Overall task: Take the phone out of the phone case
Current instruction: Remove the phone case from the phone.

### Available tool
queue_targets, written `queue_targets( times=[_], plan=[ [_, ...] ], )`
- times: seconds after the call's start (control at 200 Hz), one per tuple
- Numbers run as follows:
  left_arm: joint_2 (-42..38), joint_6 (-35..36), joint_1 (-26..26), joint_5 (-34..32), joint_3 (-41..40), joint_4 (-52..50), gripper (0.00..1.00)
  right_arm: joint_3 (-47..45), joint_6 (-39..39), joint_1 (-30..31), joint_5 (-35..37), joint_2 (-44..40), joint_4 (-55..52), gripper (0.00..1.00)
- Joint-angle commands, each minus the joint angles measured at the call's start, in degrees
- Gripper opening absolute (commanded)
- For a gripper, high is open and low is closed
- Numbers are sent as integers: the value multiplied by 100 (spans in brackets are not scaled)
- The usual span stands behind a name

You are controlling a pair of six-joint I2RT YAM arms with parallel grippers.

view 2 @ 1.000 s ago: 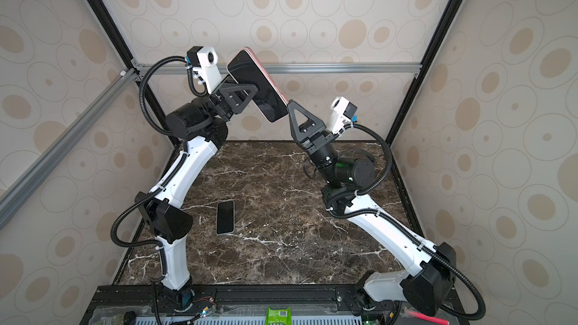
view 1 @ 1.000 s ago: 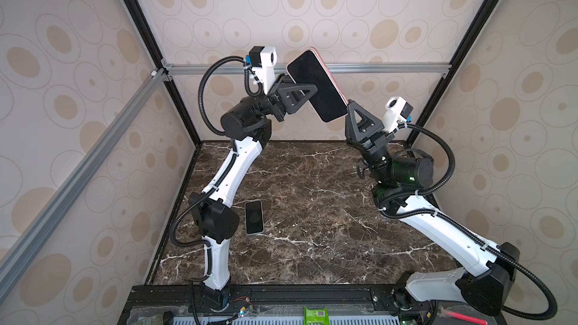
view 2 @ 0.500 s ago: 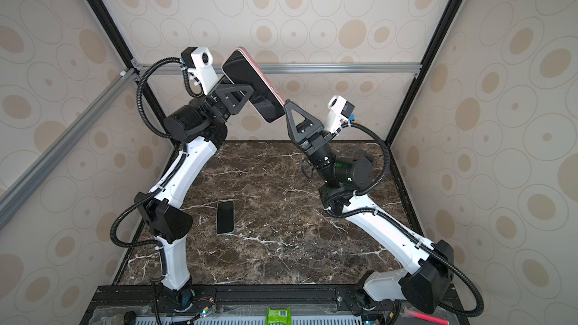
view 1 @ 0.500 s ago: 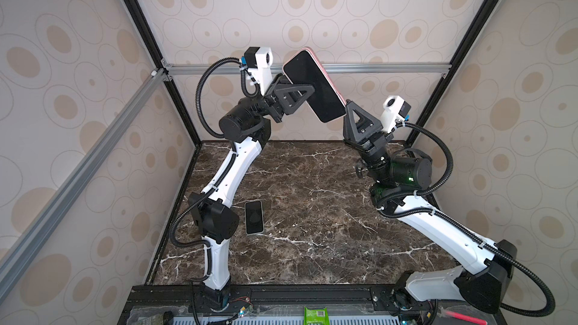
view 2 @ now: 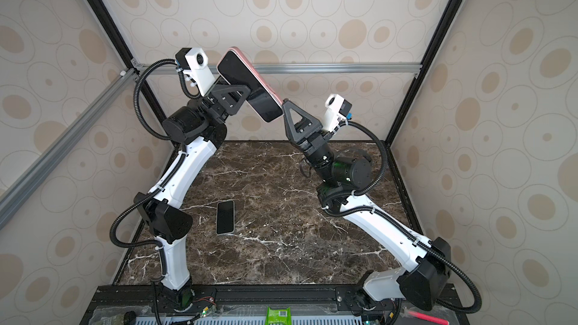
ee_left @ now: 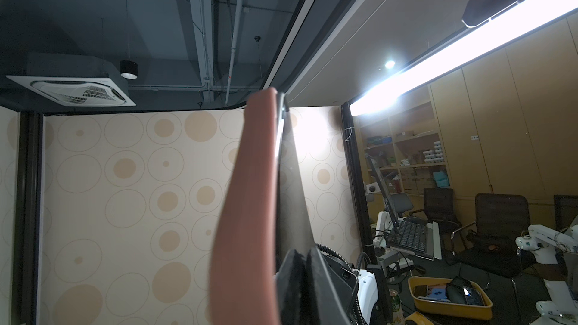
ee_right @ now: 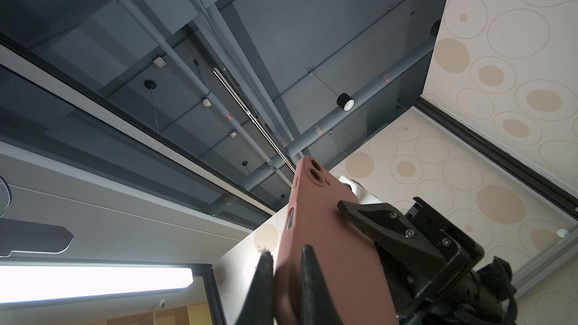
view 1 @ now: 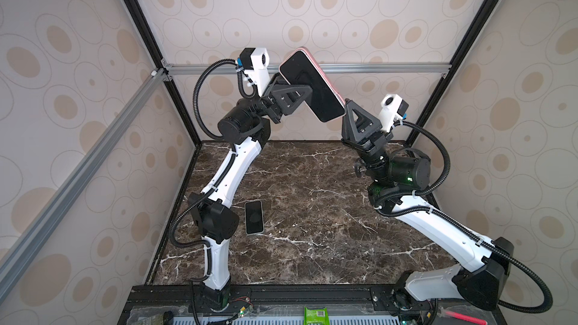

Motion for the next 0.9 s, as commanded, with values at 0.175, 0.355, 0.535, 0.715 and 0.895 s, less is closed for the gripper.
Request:
queue_targets(
  times=[0.175, 0.355, 0.535, 0.715, 0.895],
  plan=[
    [655, 988, -154, 844, -267, -908, 0, -10, 563, 875, -2278, 266, -679, 0],
    [645, 962, -159, 854, -267, -881, 0, -6, 567, 869, -2274, 275, -712, 0],
    [610, 896, -159, 927, -270, -787, 0, 21, 589, 876, -2315, 318, -709, 0],
    [556, 710, -217, 1083, -242, -546, 0, 102, 874, 880, -2409, 460, -665, 0],
    [433, 722, -273, 1273, -228, -539, 0, 173, 1119, 876, -2480, 612, -569, 0]
  ],
)
